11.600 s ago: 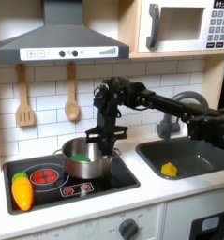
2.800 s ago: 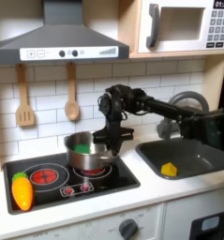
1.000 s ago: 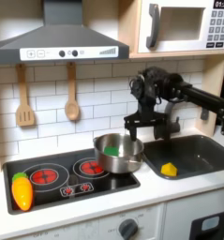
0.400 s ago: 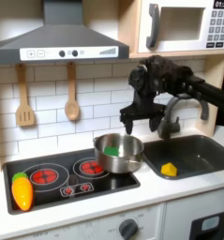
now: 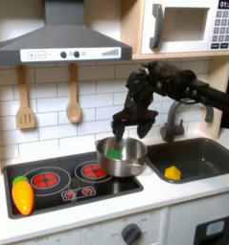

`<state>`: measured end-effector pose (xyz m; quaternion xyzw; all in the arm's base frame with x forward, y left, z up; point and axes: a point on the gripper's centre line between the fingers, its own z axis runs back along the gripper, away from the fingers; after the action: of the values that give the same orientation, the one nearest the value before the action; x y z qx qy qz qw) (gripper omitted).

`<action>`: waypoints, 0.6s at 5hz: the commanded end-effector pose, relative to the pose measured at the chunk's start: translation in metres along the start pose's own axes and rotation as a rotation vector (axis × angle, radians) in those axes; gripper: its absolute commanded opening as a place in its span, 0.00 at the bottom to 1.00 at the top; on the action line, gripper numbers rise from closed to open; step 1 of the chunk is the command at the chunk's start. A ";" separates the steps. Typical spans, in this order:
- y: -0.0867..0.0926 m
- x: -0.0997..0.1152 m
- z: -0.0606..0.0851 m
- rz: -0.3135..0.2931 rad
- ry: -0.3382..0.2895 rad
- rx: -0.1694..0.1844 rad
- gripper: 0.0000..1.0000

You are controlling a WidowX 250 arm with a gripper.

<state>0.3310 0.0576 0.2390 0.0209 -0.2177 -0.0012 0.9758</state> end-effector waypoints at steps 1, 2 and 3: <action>-0.006 0.007 -0.056 -0.015 0.081 0.024 1.00; -0.014 -0.001 -0.089 -0.032 0.173 0.001 1.00; -0.016 -0.005 -0.107 -0.039 0.230 0.008 1.00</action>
<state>0.3723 0.0461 0.1404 0.0273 -0.1077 -0.0160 0.9937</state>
